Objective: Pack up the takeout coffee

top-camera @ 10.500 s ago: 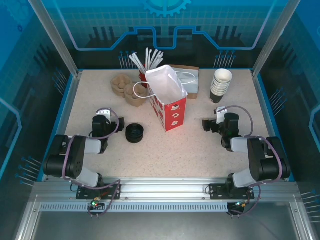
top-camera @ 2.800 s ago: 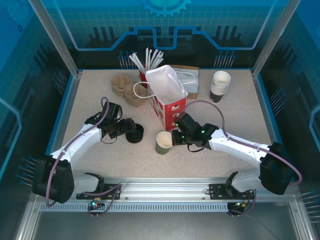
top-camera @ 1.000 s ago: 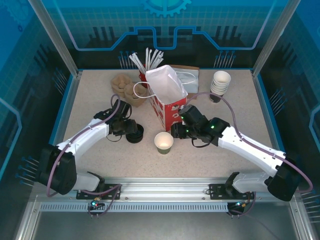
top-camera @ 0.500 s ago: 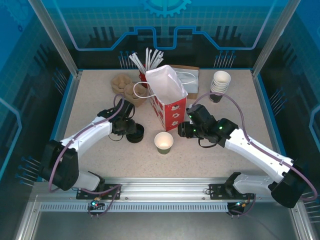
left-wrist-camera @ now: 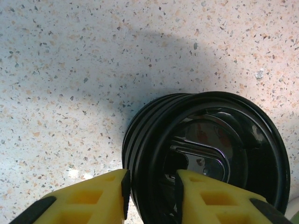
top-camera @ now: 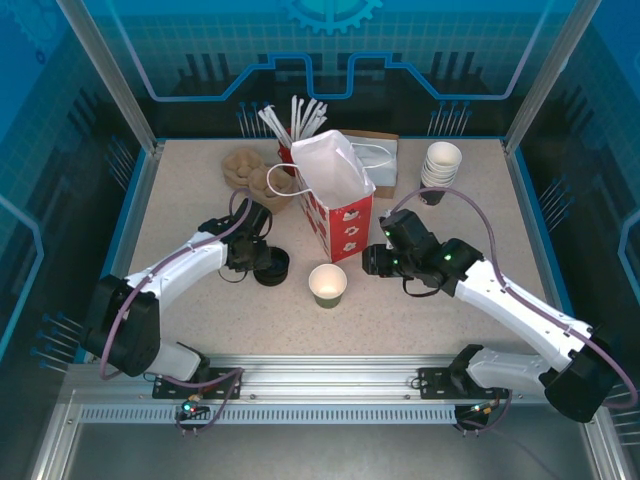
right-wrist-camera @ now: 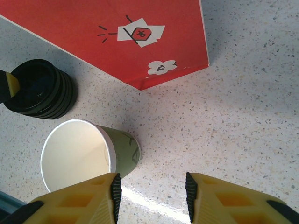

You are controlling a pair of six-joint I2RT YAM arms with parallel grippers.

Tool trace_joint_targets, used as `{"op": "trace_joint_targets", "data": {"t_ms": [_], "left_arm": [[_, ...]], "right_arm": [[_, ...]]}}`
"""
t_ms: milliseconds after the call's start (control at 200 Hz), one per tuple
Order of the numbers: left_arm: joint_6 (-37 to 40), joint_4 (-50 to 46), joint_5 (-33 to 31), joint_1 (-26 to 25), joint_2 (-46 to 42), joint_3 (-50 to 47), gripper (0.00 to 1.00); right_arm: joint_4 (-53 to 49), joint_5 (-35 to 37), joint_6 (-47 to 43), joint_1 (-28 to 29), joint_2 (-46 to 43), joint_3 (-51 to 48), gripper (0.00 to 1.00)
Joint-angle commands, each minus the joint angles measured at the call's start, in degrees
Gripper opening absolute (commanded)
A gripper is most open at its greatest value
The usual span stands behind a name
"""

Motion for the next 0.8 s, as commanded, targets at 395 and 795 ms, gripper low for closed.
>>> {"op": "trace_joint_targets", "data": {"t_ms": [395, 795], "left_arm": [[1.63, -2.93, -3.89, -0.90, -2.24, 1.56, 0.26], [1.48, -1.56, -3.42, -0.92, -2.04, 0.32, 0.25]], "right_arm": [[-2.15, 0.27, -1.08, -1.49, -1.53, -0.17, 0.45], [-2.46, 0.27, -0.70, -1.71, -2.40, -0.81, 0.45]]}}
